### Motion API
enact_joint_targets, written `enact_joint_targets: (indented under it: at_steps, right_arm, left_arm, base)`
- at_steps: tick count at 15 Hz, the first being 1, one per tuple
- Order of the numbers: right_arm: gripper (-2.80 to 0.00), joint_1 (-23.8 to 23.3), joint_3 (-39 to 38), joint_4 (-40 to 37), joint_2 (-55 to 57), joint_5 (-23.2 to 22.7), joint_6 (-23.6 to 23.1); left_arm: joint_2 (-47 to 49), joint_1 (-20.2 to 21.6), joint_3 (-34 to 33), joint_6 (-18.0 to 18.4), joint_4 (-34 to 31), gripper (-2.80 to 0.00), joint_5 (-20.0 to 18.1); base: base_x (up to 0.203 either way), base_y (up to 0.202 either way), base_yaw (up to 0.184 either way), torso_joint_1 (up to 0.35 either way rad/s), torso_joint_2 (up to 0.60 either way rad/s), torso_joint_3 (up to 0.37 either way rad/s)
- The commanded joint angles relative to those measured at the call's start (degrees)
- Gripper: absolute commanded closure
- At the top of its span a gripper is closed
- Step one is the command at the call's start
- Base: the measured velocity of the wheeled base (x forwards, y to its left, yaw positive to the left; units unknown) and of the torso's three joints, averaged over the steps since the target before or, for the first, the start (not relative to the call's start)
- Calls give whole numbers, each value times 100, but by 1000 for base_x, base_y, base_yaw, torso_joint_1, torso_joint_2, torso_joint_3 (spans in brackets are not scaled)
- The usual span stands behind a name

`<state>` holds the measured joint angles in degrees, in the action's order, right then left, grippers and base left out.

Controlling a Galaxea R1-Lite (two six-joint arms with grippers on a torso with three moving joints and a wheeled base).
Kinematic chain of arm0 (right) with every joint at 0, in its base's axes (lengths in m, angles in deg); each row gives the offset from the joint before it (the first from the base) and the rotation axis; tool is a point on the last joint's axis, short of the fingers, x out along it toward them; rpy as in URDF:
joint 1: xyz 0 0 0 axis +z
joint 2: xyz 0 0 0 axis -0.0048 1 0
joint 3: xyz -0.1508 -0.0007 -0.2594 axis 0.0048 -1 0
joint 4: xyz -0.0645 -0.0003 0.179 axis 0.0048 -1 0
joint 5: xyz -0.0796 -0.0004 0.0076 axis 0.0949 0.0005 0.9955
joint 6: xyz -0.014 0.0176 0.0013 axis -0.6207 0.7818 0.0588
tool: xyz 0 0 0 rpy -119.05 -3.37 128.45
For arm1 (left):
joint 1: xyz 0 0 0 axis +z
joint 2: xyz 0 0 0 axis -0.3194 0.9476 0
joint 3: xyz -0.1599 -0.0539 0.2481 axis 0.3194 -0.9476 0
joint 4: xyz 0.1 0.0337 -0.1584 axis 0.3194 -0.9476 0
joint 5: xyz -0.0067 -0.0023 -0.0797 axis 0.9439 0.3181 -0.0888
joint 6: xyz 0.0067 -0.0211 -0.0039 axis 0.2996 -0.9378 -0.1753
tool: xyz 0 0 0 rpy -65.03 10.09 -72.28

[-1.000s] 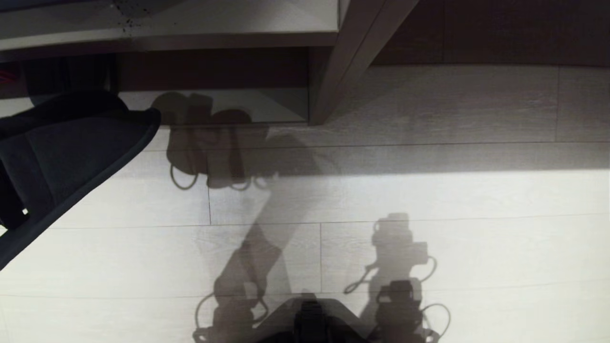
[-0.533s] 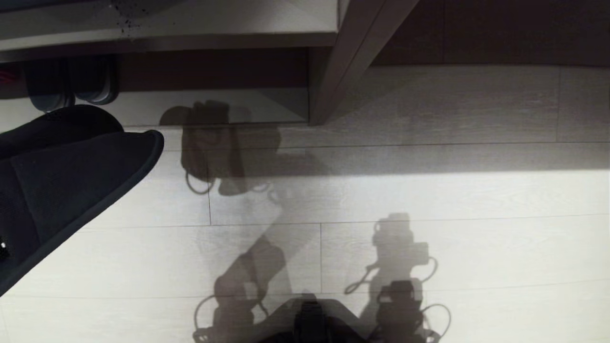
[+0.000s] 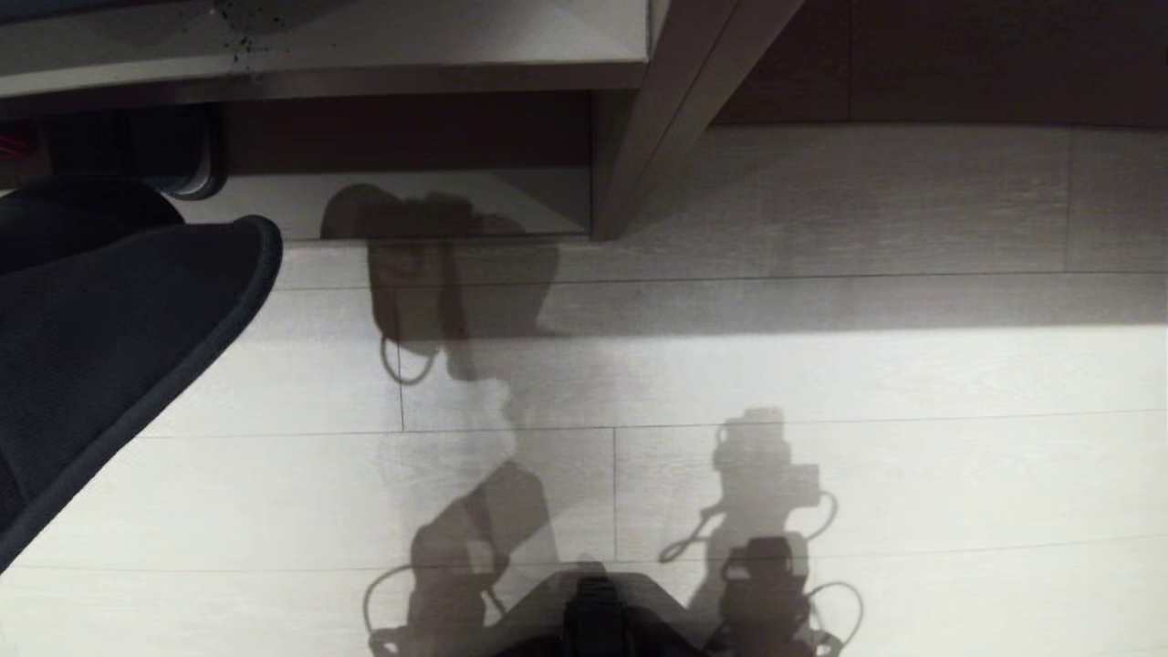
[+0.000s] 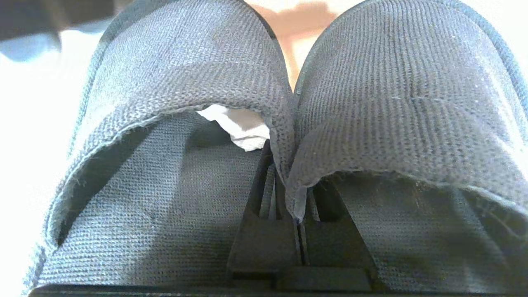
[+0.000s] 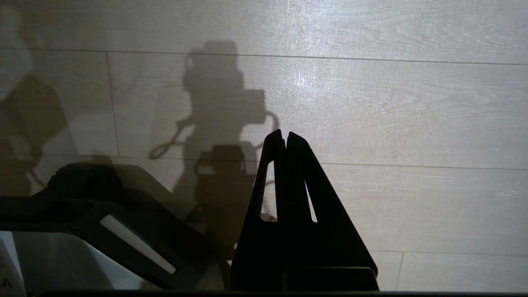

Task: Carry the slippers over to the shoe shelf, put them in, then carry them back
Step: Place the slippers on the floor

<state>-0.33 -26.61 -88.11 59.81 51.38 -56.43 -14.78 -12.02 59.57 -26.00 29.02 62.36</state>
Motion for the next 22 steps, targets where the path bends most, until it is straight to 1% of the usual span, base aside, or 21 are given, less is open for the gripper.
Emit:
enact_joint_targets:
  at_steps: [1, 2, 4, 6, 7, 10, 14, 16, 18, 20, 22]
  right_arm:
    - [0, -4, 0, 0, -6, -2, 2]
    - [0, 0, 0, 0, -6, -2, 2]
    - [0, -4, 0, 0, -6, -2, 2]
    - [0, -4, 0, 0, -6, -2, 2]
    - [0, 1, 0, 0, -6, -2, 2]
    - [0, -4, 0, 0, -6, -2, 2]
    - [0, 2, 0, 0, -6, -2, 2]
    - [0, -4, 0, 0, -6, -2, 2]
    - [0, 0, 0, 0, -6, -2, 2]
    - [0, -4, 0, 0, -6, -2, 2]
    - [0, -4, 0, 0, -6, -2, 2]
  left_arm:
    - [-585, -190, -47, -405, 95, 0, 232]
    - [-852, -280, -78, -544, 134, 0, 253]
    - [-1266, -535, -245, -669, 193, 0, 289]
    - [-1427, -647, -347, -693, 204, 0, 348]
    - [-1711, -705, -449, -698, 204, 0, 401]
    - [-2430, -856, -1005, -717, 204, 0, 483]
    - [-3225, -665, -1712, -733, 211, 0, 467]
    - [-3465, -636, -2008, -738, 250, 0, 480]
    - [-3794, -632, -2457, -772, 265, 0, 533]
    - [-4075, -634, -2820, -764, 272, 0, 686]
    - [-4091, -634, -3158, -687, 305, 0, 992]
  base:
    - [0, 0, 0, 0, 0, 0]
    - [0, 0, 0, 0, 0, 0]
    - [0, 0, 0, 0, 0, 0]
    - [0, 0, 0, 0, 0, 0]
    - [0, 0, 0, 0, 0, 0]
    - [0, 0, 0, 0, 0, 0]
    - [0, 0, 0, 0, 0, 0]
    - [0, 0, 0, 0, 0, 0]
    - [0, 0, 0, 0, 0, 0]
    - [0, 0, 0, 0, 0, 0]
    - [0, 0, 0, 0, 0, 0]
